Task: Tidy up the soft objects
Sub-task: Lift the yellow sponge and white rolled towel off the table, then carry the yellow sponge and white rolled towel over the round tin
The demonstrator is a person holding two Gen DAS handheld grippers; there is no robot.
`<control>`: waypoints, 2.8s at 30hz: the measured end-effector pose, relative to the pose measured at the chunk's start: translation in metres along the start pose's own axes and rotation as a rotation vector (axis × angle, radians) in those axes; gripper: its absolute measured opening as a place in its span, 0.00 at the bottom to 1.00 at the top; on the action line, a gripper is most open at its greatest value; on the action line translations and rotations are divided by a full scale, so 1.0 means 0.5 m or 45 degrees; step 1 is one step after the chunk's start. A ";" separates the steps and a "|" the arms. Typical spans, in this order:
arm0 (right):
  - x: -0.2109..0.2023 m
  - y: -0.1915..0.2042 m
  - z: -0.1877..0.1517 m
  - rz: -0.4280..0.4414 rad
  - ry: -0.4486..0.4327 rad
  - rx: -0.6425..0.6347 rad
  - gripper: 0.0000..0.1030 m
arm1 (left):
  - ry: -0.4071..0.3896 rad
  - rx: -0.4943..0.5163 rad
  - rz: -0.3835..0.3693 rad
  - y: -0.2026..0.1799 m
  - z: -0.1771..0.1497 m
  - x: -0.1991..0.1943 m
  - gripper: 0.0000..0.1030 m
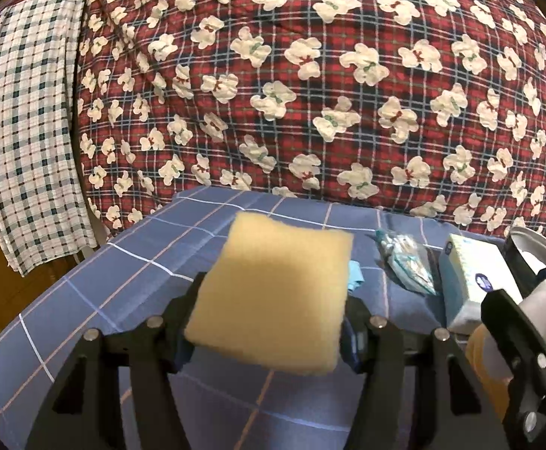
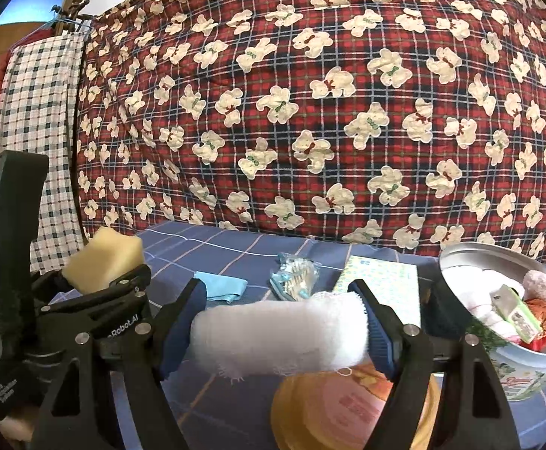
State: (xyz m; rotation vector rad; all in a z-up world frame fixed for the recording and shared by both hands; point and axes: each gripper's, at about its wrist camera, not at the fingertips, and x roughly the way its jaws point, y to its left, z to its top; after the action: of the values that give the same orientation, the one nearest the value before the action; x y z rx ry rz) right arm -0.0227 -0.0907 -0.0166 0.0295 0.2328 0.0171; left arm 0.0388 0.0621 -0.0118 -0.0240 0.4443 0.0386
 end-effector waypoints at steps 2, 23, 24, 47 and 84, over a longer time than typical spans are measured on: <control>-0.006 -0.008 -0.002 -0.006 0.000 0.001 0.77 | 0.001 0.004 -0.009 -0.005 -0.003 -0.004 0.58; -0.085 -0.099 -0.021 -0.087 -0.052 -0.025 0.77 | 0.018 0.049 -0.119 -0.097 -0.031 -0.059 0.58; -0.088 -0.104 -0.023 -0.090 -0.053 -0.023 0.77 | 0.016 0.052 -0.122 -0.103 -0.033 -0.063 0.58; -0.162 -0.265 -0.039 -0.274 -0.113 0.000 0.77 | -0.011 0.154 -0.246 -0.241 -0.060 -0.124 0.58; -0.238 -0.506 -0.051 -0.601 -0.159 0.051 0.77 | -0.036 0.296 -0.521 -0.499 -0.066 -0.184 0.58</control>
State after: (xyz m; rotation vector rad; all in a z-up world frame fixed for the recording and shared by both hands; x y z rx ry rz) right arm -0.1411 -0.3450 -0.0218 0.0152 0.1108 -0.4585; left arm -0.0476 -0.1914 0.0016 0.1145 0.4069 -0.4143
